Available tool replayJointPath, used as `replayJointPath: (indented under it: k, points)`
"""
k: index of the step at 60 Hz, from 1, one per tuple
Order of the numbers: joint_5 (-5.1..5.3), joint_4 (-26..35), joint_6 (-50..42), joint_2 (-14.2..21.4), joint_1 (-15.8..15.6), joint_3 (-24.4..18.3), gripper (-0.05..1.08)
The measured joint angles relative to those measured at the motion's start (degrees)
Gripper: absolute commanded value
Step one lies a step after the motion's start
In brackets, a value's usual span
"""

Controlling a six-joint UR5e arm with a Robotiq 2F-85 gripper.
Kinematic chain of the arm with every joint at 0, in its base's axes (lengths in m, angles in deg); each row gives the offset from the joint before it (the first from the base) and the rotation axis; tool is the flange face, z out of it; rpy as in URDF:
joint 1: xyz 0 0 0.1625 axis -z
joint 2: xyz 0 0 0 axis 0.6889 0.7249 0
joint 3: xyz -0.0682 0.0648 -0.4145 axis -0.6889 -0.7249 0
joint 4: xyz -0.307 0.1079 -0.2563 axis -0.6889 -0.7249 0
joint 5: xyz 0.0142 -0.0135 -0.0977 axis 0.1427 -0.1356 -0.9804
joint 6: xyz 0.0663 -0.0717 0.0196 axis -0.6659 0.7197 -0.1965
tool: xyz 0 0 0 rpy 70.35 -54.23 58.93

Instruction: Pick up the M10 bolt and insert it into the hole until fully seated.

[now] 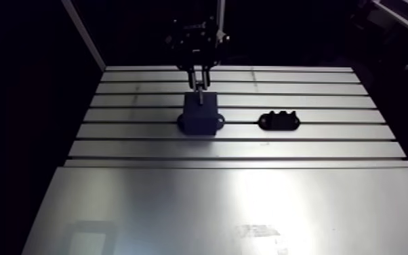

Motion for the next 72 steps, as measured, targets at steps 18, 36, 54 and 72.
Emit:
replayJointPath:
  k: [18, 36, 54, 72]
  points:
    - [0.07, -0.11, 0.06, -0.07, -0.03, 0.07, 1.08]
    - [0.1, -0.13, 0.11, -0.03, 0.05, 0.27, 1.08]
    - [0.06, -0.24, 0.04, -0.02, 0.22, 0.89, 1.08]
    - [0.02, -0.53, -0.1, 0.04, 0.34, 1.65, 0.99]
